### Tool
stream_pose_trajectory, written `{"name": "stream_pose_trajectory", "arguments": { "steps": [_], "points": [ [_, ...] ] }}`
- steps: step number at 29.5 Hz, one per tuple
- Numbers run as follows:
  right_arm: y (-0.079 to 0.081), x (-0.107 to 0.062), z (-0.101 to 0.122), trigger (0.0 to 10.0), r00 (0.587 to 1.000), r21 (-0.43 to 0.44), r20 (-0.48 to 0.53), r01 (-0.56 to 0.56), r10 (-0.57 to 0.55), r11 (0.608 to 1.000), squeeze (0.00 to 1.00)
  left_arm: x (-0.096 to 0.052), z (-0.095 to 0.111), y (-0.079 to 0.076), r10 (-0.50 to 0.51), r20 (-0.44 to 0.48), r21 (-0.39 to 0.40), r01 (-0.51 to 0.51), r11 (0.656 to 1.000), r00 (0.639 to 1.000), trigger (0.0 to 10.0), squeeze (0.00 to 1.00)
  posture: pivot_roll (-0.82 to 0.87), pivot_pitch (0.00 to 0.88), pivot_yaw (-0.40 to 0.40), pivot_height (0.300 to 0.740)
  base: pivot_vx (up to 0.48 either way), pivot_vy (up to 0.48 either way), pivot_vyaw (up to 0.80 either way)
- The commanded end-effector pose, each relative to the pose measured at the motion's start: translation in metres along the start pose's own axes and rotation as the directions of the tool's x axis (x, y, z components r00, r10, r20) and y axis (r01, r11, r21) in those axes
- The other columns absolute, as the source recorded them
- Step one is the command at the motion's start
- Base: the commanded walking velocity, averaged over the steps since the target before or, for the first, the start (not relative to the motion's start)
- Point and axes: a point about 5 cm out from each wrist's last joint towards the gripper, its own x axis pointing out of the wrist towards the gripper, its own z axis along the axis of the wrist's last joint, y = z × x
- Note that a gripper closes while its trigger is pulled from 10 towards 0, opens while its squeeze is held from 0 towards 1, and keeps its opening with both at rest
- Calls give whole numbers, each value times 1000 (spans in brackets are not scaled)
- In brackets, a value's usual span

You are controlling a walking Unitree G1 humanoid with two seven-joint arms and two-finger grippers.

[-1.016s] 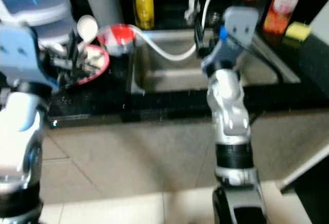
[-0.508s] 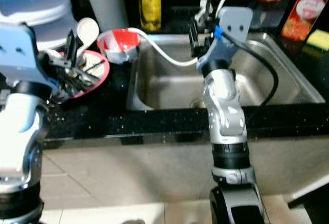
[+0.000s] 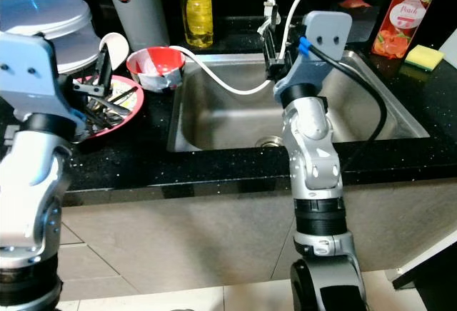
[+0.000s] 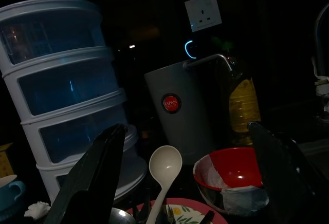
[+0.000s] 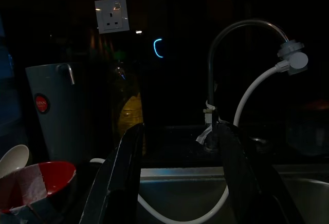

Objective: Kitchen organization

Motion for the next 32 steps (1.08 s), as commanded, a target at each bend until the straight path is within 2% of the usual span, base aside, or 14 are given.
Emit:
{"name": "stream_pose_trajectory", "arguments": {
  "steps": [1,12,16,22,32],
  "points": [
    [1,0,-3,10000,1000,14,-13,-3,3,1000,0,-1,2,-2,-5,2,-19,5,1000,1000,10000,0,171,0,-5,740,0,0,0],
    [3,-2,-6,10000,1000,21,-25,-10,10,1000,0,-2,1,-2,8,-4,-26,-8,1000,1000,10000,0,178,0,-10,740,0,0,0],
    [6,-3,-9,10000,999,26,-35,-17,17,1000,0,-2,1,-3,23,2,-65,-23,998,1000,10000,0,179,0,-10,740,0,0,0],
    [9,-2,-9,10000,999,23,-41,-28,29,999,0,0,-1,-5,22,-6,-52,-23,998,1000,10000,0,179,0,-12,740,0,0,0],
    [13,-4,-10,10000,998,25,-45,-49,50,998,0,-1,0,-6,24,0,-64,-24,998,1000,10000,0,179,0,-14,740,0,-401,0]
  ]
}}
